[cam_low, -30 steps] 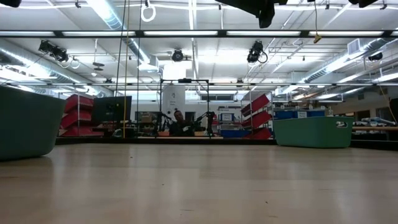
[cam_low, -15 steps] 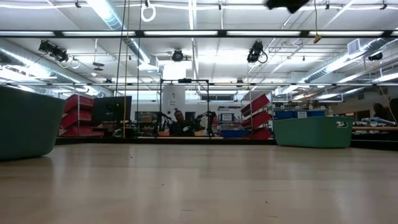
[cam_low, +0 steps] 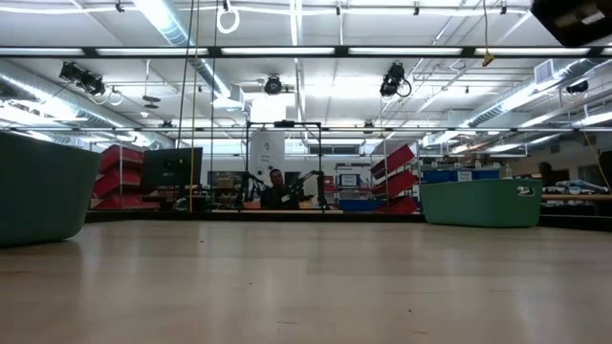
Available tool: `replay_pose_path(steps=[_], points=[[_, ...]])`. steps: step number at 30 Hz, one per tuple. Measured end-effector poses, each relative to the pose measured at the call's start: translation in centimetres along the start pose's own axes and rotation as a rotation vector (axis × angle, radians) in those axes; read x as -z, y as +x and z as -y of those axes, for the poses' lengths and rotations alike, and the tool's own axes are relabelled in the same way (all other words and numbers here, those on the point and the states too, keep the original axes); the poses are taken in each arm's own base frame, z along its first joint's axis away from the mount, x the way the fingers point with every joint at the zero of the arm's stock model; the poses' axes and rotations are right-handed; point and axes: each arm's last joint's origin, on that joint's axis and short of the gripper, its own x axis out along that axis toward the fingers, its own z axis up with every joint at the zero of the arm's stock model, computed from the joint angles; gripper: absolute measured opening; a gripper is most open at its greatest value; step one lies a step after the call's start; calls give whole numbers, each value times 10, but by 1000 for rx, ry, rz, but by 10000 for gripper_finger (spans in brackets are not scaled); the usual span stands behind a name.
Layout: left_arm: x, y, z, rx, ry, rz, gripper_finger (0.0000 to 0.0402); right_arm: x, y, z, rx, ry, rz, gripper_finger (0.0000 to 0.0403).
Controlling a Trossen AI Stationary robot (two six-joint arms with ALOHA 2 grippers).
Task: Sort batteries
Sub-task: Put the silver battery into the blue bin
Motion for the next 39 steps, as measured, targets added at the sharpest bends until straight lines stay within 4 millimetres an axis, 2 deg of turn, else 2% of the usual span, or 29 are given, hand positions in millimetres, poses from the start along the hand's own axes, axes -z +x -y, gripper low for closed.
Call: replay_pose_path(steps=[5, 12, 20, 25, 33, 39], points=[[0, 0, 0, 1, 21, -2, 127, 7, 26, -11, 4, -35, -93, 192], [0, 0, 0, 1, 30, -2, 127, 16, 54, -15, -9, -20, -217, 190], [0, 0, 0, 1, 49, -1, 127, 22, 69, -14, 11, -24, -278, 184], [0, 0, 0, -1, 49, 2, 127, 24, 72, -8, -14, 1, -302, 145], [5, 3, 0, -21, 67, 17, 127, 30, 78, 3, -44, 23, -320, 24], [15, 11, 2, -30, 80, 21, 127, 27, 78, 7, -45, 36, -303, 23]])
